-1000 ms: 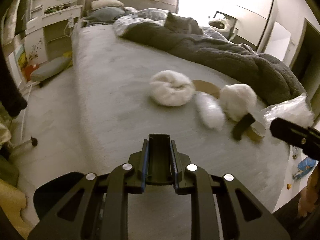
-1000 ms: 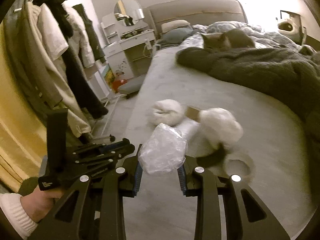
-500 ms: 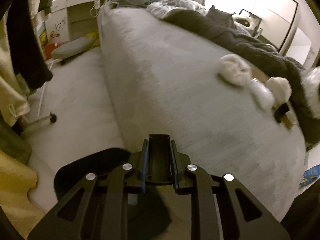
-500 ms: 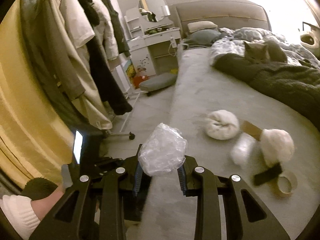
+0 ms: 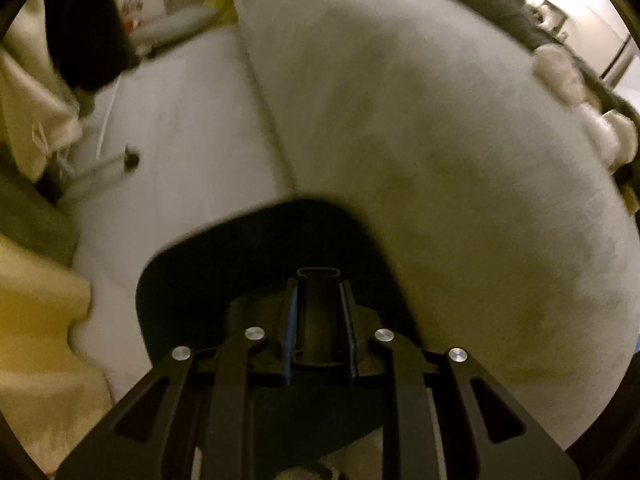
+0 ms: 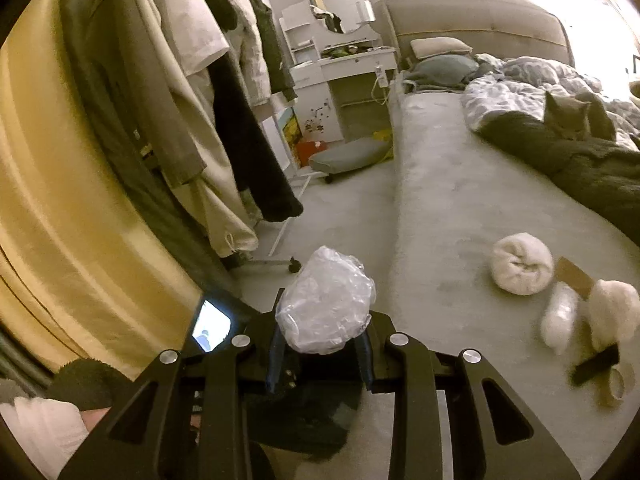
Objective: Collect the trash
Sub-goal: 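Carry the bubble wrap to the bin and release it with the right tool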
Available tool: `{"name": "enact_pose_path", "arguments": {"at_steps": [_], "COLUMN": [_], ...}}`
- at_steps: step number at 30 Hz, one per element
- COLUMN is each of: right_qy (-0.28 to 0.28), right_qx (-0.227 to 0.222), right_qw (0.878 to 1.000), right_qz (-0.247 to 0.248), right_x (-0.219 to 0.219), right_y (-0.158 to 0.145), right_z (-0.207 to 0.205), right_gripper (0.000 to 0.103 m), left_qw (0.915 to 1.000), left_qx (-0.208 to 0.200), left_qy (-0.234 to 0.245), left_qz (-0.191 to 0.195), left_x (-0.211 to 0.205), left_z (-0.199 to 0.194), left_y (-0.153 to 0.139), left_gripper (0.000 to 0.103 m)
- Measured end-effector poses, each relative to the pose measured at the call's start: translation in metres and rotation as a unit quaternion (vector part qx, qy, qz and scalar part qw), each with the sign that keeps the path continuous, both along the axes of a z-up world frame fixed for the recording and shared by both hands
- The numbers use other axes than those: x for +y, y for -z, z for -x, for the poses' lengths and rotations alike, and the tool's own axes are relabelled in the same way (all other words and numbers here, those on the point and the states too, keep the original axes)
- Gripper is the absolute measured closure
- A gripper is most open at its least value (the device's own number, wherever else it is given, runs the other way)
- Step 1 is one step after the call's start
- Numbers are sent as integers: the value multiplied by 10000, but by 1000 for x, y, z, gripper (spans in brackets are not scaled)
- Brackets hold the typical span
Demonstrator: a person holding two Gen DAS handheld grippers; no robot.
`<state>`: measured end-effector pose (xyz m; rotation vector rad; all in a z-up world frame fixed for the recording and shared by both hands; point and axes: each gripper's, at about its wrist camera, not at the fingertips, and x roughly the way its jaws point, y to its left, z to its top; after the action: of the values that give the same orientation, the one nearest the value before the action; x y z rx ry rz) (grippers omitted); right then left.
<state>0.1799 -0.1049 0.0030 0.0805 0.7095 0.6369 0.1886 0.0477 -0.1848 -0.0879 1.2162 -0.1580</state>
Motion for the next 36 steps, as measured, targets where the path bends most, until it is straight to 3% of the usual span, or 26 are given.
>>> {"name": "enact_pose_path", "arguments": {"at_steps": [3,8,15,20,24,36], "right_qy": [-85,-199,-206,-243,-277,-241], "right_qx": [29,181,420,631,783,1492], "right_qw": [10000,9995,9985,9969,9944,9806], "right_qz": [-7,144,293,410,649,1249], "right_x": [14,41,65,81,97,128], "right_y": [1,9,26,41,55,121], "right_z": [0,-3,-10,-16,-20,-35], "right_gripper": [72,72,72,72,72,72], "left_qw": [9991,9978,9979,9987,9993,9923], "left_qx": [413,636,566,374,-10,-1081], "left_qy": [-63,-157,-253,-321,-332,-479], "left_qz": [2,101,168,144,-174,-378], "left_x": [12,29,49,61,69,101], "left_z": [6,15,26,33,44,61], "left_y": [19,28,20,9,-5,-59], "left_gripper": [82,79,45,41,39,39]}}
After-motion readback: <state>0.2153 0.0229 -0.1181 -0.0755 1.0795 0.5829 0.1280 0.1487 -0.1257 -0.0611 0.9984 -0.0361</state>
